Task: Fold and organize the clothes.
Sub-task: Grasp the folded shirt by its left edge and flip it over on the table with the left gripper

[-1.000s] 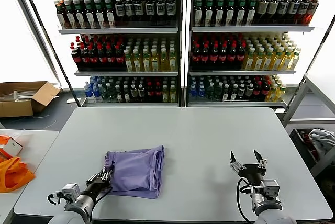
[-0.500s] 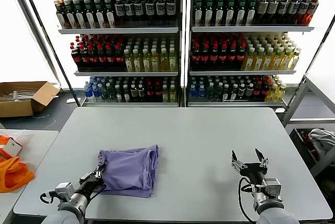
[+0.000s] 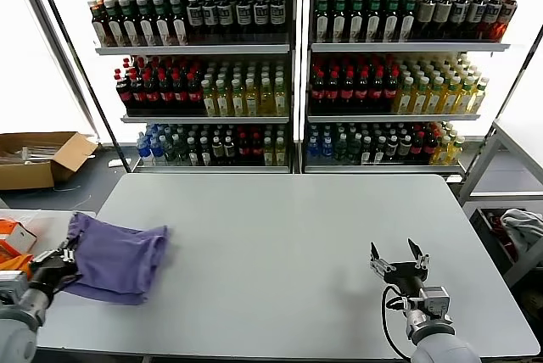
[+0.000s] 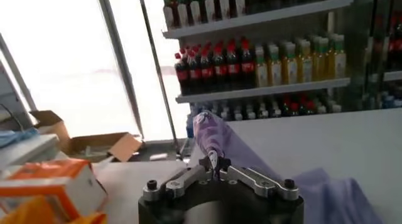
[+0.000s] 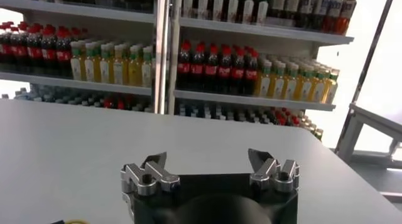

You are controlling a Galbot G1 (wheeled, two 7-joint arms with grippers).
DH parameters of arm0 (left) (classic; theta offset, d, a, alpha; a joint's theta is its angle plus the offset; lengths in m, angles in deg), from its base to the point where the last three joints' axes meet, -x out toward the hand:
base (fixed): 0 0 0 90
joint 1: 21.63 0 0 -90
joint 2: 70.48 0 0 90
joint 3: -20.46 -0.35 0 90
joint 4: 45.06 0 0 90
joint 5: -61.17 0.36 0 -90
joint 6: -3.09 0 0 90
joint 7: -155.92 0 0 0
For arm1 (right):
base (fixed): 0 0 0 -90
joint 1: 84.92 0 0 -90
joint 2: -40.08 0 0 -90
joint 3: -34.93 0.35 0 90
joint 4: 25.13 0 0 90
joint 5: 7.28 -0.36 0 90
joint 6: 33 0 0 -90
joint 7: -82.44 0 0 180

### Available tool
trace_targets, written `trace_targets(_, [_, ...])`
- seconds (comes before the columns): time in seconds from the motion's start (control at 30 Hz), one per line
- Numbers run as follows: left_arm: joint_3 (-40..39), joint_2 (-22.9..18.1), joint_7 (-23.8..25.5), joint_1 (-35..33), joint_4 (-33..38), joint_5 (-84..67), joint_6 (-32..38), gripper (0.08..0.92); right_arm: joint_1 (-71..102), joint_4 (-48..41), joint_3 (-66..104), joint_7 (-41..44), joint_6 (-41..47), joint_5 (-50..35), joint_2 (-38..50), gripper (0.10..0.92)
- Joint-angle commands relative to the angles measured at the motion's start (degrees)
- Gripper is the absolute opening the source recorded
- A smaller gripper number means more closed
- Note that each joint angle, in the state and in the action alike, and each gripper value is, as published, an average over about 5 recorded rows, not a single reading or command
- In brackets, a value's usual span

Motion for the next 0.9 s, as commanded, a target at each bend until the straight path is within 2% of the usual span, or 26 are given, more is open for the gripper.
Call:
trace_targets(0.03, [-8.4,-1.3,1.1,-1.6,9.2,6.8,0.1,0.11,0.6,0.2,0.0,0.0,0.0,0.2,-0.1,0.823])
trace_targets(0.23, [-30.6,-14.5,-1.9,1.0,17.6,11.5,-1.1,0.109,2.5,0.5,1.6,0.0,-0.1,0.8,-0.8,0.823])
trace_targets(0.33, [-39.0,-18.8,-3.2,3.8,16.4,13.2,-1.7,0.109,3.8,1.1,1.9,0.0,-0.1,1.8,-2.0,0.823])
trace_targets(0.47, [-46.5,-21.8,-3.4,6.9,9.4,16.1,-1.7,0.109,4.9,1.5,2.1,0.0,-0.2,2.9,-3.5,0.823])
trace_targets(0.63, [-50.0,-26.1,-3.7,12.4,-2.0,18.0,-1.8,0.109,5.2,1.2,2.7,0.3,-0.4,2.7,-3.6,0.823])
trace_targets(0.9, [-48.4,-26.1,-5.2,17.2,-3.2,13.1,-3.0,0.109,4.5,0.6,2.7,0.6,-0.4,2.6,-3.3,0.823])
